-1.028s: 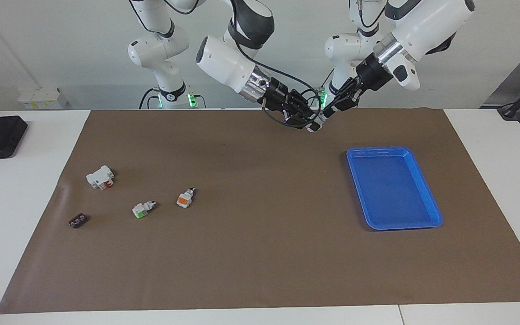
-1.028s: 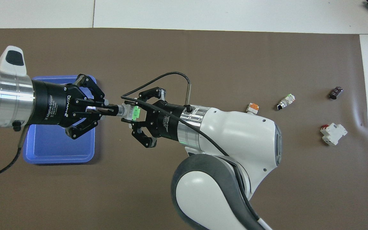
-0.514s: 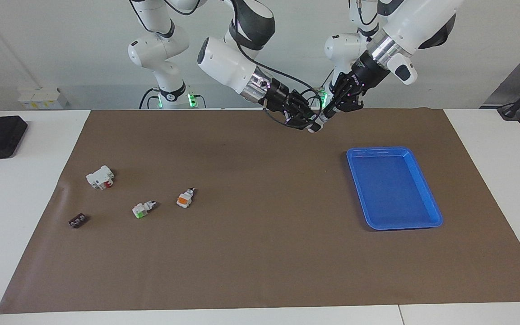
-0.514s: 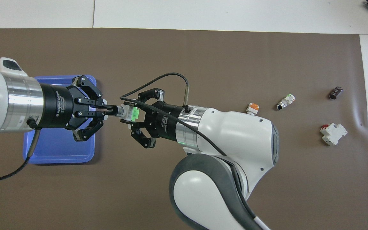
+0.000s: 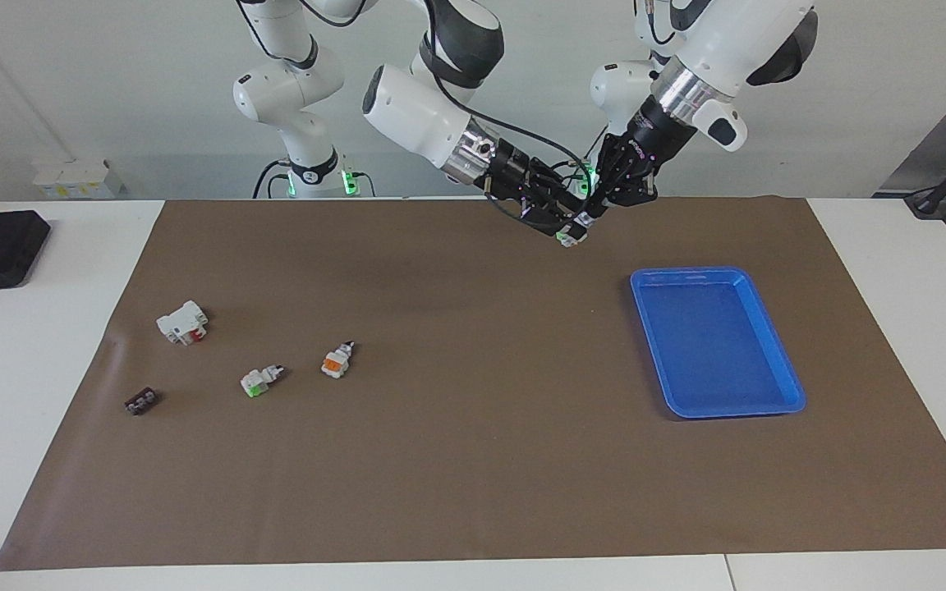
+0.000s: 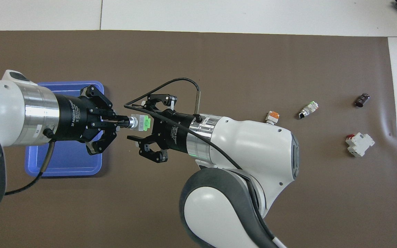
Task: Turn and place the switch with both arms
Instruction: 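Open the right gripper and withdraw it while the left gripper lowers the switch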
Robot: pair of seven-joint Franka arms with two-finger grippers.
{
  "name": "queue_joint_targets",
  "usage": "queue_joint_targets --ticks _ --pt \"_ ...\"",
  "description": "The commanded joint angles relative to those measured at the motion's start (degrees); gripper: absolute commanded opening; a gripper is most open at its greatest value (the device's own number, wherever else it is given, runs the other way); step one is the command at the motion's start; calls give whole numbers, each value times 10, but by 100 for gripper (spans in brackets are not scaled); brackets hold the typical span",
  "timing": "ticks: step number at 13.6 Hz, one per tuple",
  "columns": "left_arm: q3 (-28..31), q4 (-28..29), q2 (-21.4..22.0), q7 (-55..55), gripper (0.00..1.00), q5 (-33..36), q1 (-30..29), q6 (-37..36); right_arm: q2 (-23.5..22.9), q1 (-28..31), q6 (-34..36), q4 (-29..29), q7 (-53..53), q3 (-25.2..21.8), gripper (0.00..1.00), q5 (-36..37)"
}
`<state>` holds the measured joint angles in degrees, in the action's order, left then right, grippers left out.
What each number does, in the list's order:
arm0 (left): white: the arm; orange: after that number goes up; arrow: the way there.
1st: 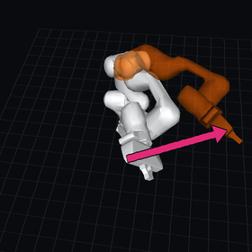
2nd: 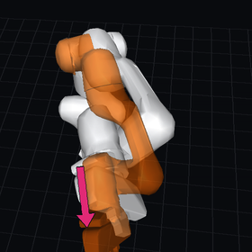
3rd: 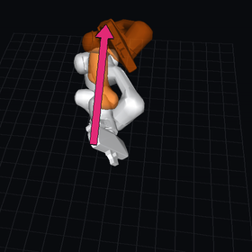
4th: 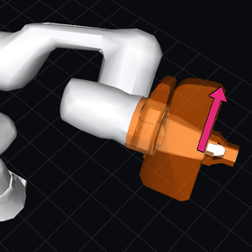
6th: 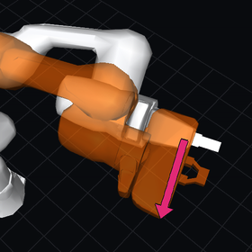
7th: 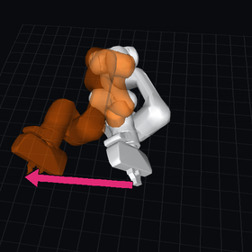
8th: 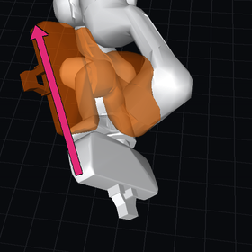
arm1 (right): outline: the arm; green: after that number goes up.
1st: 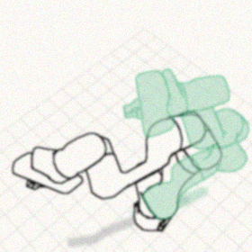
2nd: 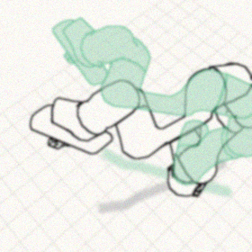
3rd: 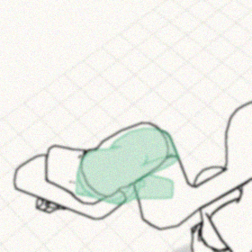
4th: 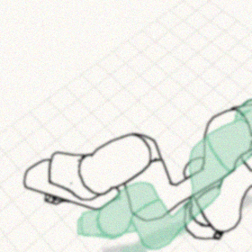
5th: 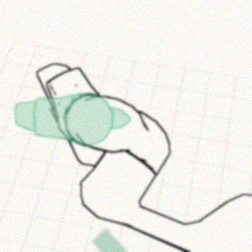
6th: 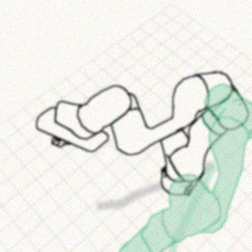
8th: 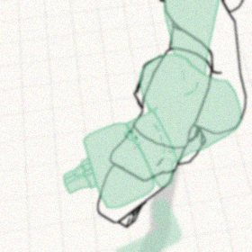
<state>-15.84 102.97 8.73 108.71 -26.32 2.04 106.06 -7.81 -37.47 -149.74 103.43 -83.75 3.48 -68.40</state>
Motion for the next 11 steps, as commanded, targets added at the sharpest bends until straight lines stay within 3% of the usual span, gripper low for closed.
queue_joint_targets --ticks 1,5,9,11 --pt "0 11 7 2 0 17 -5 7 2 2 -8 -2 18 4 100 1" --pt "3 39 21 -124 0 54 -73 -2 18 8 -3 12 22 0 100 41" --pt "3 113 58 -343 0 89 -162 5 46 30 5 46 67 0 100 206" --pt "3 142 62 -459 0 110 -201 17 54 64 51 52 116 0 100 300"
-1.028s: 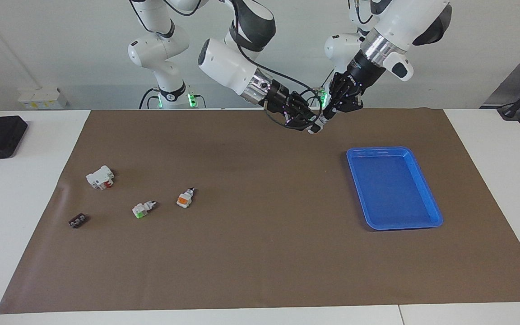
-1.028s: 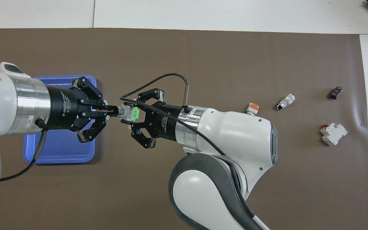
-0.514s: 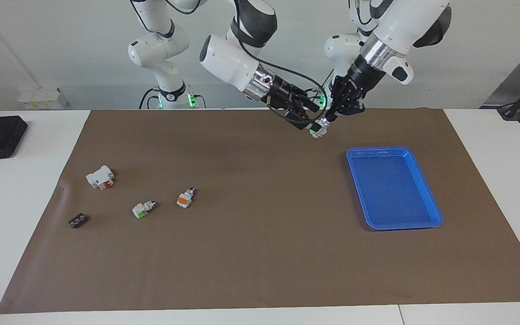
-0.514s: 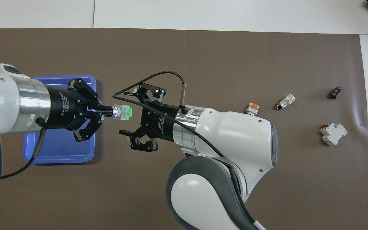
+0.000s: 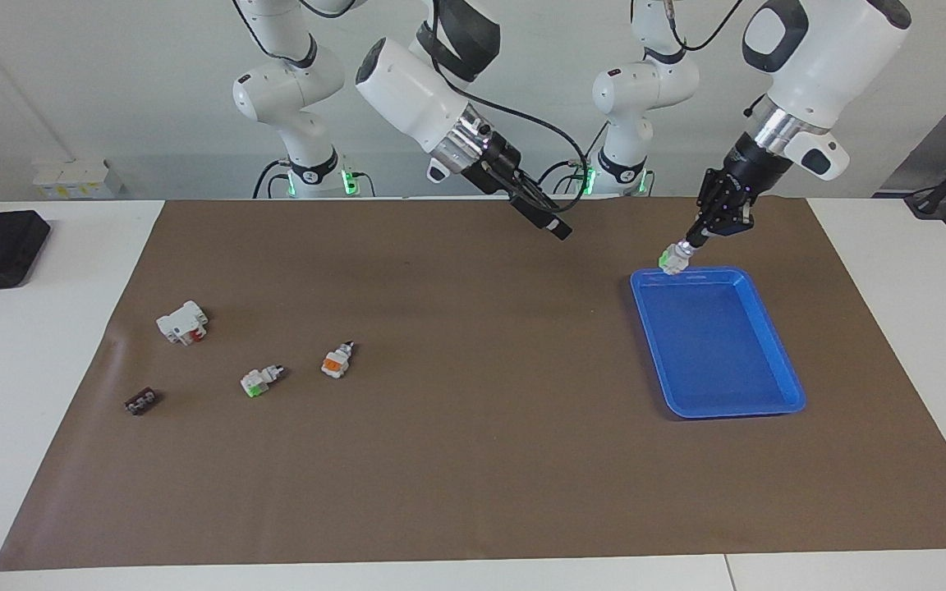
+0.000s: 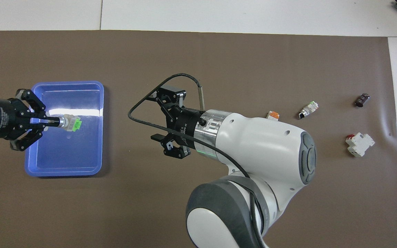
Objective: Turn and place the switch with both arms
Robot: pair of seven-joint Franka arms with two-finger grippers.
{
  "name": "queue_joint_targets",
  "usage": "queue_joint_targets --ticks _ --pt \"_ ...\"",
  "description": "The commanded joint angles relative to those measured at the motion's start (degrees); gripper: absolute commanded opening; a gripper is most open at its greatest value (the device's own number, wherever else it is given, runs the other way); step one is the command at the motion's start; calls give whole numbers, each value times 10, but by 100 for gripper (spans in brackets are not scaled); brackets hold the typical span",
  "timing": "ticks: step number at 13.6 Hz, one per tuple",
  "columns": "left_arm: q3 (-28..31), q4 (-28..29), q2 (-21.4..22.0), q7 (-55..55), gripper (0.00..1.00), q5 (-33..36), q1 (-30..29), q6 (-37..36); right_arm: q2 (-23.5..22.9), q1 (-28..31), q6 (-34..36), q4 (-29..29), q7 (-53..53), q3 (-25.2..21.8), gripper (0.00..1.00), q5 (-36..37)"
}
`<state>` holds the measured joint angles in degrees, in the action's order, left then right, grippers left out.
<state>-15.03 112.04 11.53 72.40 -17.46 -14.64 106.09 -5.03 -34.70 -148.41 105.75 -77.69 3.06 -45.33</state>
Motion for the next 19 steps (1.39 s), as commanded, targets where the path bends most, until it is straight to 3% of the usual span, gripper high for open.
queue_joint_targets --ticks 1,5,8,11,17,19 --pt "-5 62 30 -144 0 30 -56 33 32 60 68 29 89 4 100 117" --pt "-6 121 8 -283 0 101 -86 128 60 151 198 29 281 4 100 297" --pt "-6 126 -46 -328 0 124 -98 181 75 215 253 24 417 4 100 395" --pt "-5 126 -91 -360 0 148 -101 228 82 243 298 7 467 2 100 479" --pt "-5 159 -103 -418 0 158 -120 269 91 296 446 -91 570 -7 100 482" --pt "-6 155 -104 -419 49 158 -117 259 106 309 499 -108 570 -10 100 482"
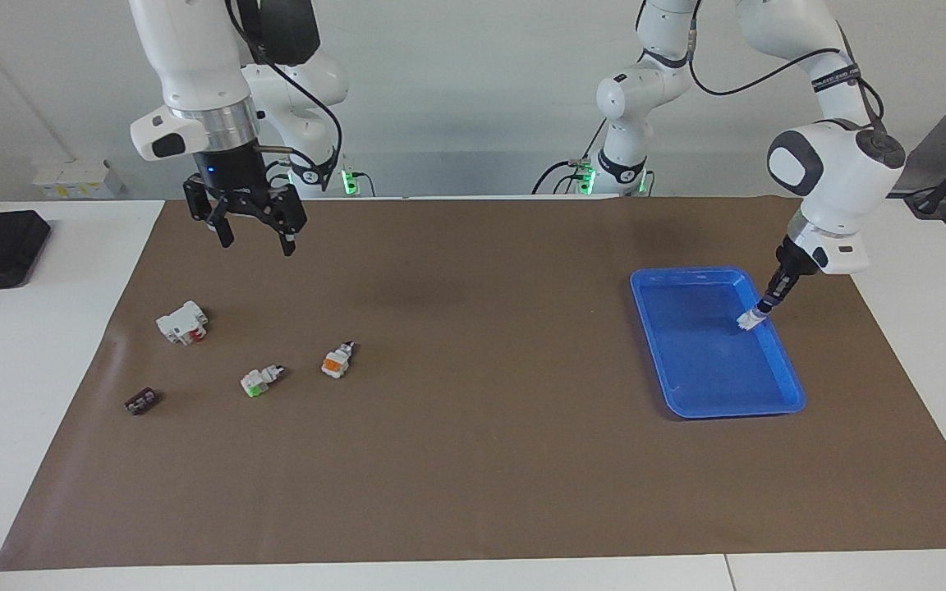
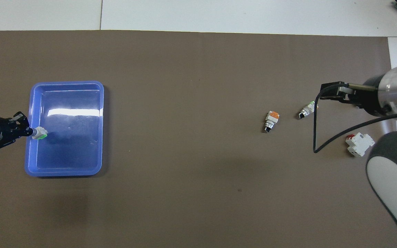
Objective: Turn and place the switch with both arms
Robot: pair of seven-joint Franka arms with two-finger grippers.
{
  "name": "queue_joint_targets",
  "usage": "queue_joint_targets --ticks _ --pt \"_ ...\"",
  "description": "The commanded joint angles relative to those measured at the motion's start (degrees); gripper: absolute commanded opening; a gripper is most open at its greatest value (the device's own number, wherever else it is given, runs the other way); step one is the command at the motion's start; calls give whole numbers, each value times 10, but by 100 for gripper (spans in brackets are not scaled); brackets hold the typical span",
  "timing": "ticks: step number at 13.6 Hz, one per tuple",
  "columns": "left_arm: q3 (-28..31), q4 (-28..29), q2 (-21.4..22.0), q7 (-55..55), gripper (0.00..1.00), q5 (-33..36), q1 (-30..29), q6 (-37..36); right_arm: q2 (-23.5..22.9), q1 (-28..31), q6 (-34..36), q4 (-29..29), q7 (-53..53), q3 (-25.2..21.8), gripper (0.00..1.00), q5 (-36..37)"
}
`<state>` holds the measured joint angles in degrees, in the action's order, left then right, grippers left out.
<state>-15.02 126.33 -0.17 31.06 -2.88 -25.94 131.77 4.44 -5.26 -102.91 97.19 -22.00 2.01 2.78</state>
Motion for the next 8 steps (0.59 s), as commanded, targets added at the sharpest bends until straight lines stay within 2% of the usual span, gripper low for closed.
queue_joint_targets --ticks 1,2,4,8 --pt "-6 7 11 -6 71 13 -1 -3 13 23 79 -38 17 1 100 0" --pt "-6 -10 8 -6 75 13 2 -12 9 26 109 -60 28 0 100 0" --pt "-7 -75 -18 -7 75 14 9 -61 8 28 119 -50 64 -2 100 1" --pt "-7 -265 -80 -8 75 50 57 -213 8 40 121 -37 86 -4 100 -12"
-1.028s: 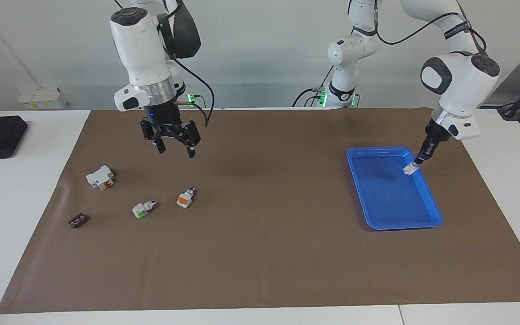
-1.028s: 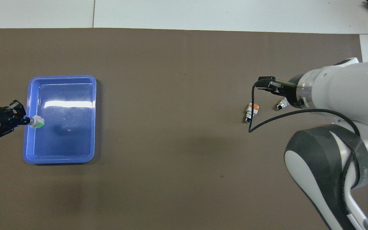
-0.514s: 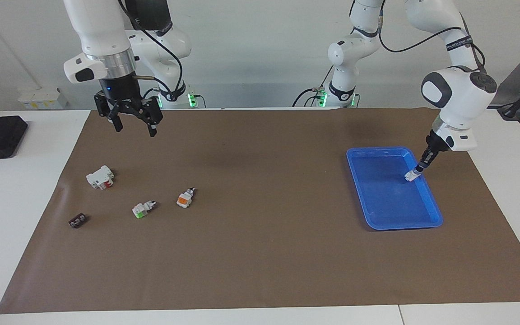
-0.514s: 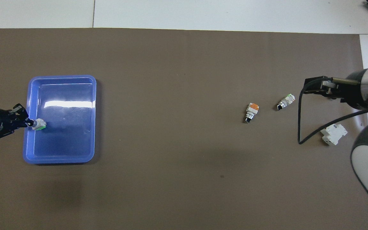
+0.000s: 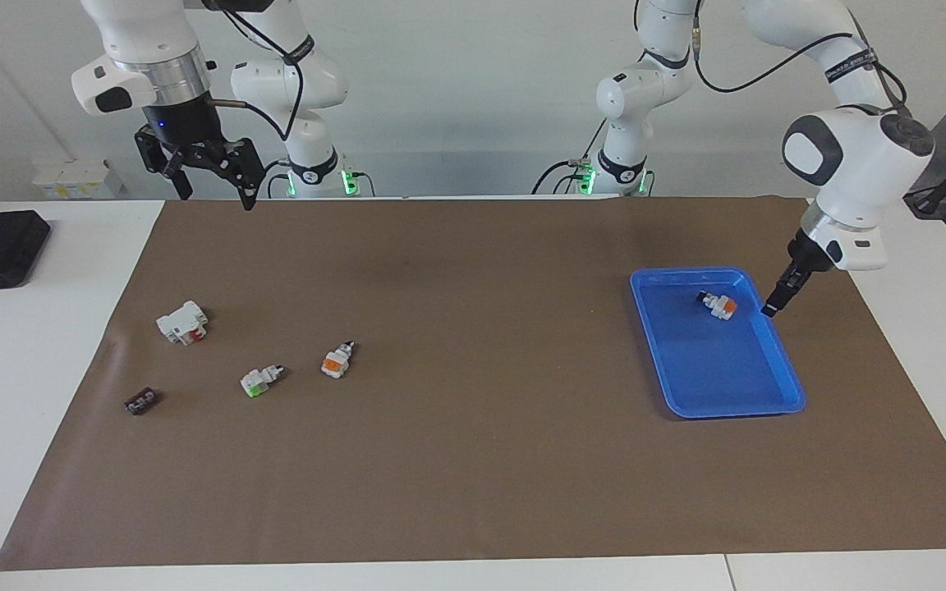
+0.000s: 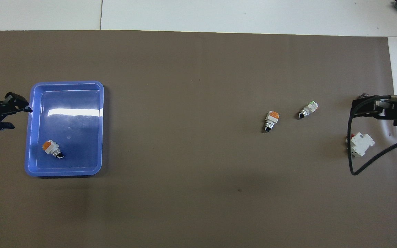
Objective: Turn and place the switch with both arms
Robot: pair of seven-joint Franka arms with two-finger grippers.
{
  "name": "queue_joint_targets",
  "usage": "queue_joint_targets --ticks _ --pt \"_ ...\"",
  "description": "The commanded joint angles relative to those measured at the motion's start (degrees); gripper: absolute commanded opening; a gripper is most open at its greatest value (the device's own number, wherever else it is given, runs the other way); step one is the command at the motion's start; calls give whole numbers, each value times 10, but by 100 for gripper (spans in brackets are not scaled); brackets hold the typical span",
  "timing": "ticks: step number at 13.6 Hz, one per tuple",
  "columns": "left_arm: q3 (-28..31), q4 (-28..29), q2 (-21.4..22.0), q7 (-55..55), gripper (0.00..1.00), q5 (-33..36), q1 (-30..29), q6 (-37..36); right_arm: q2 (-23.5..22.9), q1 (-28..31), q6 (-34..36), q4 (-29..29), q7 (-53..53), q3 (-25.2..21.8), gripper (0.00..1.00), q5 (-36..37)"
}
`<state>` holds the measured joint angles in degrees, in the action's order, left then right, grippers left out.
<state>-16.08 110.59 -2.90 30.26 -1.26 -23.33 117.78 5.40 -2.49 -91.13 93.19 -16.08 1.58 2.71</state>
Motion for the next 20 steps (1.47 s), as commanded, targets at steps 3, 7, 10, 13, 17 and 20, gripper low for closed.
queue_joint_targets --ticks 3,7,10,13,17,20 --pt "2 -192 -63 -6 75 42 70 -153 -7 14 22 -13 46 -19 100 -38" --pt "-18 -234 -52 -48 73 35 89 -228 -5 13 17 -6 47 -19 100 -35" --pt "-40 -289 -51 -139 73 28 90 -300 -2 8 24 -4 47 -19 100 -30" --pt "-81 -327 -56 -138 73 28 90 -337 -2 14 19 -2 47 -19 100 -33" --pt "-102 -316 -47 -141 71 28 97 -332 6 33 19 17 72 -21 100 -35" --pt "-94 -242 -4 -198 76 31 81 -318 2 35 19 17 95 -21 100 -35"
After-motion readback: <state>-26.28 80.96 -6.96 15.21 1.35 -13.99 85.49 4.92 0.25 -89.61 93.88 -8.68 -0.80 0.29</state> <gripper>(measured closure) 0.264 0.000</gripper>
